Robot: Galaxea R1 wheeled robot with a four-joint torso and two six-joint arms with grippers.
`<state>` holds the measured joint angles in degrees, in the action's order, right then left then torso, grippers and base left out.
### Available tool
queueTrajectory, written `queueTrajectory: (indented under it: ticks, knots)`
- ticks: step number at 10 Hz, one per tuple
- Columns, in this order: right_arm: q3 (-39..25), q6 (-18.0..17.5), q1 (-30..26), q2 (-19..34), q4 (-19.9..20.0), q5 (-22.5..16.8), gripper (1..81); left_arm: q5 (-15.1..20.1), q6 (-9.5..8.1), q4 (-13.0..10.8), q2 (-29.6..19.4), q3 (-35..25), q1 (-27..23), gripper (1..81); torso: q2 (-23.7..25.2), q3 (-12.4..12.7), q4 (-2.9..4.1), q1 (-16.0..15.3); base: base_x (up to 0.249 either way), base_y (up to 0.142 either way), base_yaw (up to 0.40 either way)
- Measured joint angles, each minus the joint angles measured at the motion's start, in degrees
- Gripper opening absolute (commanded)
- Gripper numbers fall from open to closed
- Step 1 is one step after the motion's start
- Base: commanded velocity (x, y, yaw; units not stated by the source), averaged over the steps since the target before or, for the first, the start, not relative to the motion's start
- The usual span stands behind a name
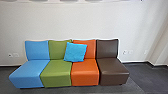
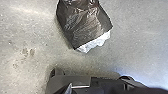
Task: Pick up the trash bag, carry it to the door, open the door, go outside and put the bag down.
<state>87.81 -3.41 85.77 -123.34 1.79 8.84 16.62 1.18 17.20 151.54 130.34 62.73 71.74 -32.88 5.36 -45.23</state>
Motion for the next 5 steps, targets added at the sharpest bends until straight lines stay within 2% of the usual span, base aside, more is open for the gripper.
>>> queueTrajectory:
  ticks: [2, 5]
  knots:
    - [-1.23, -1.16, -3.72, 2.29, 0.57, -0.4, 81.1, 0.39, 0.0, 0.32, 1.3, 1.88, -0.09, 81.1, 4.05, 0.0, 0.0, -2.54, 0.0, 0.0, 0.0]
    - [-5.32, -2.73, -6.45, 6.56, 0.73, -1.4, 81.1, 3.15, 0.0, 1.84, 1.49, 2.35, -2.04, 81.1, 10.23, -0.39, 0.0, -6.38, 0.0, 0.0, 0.0]
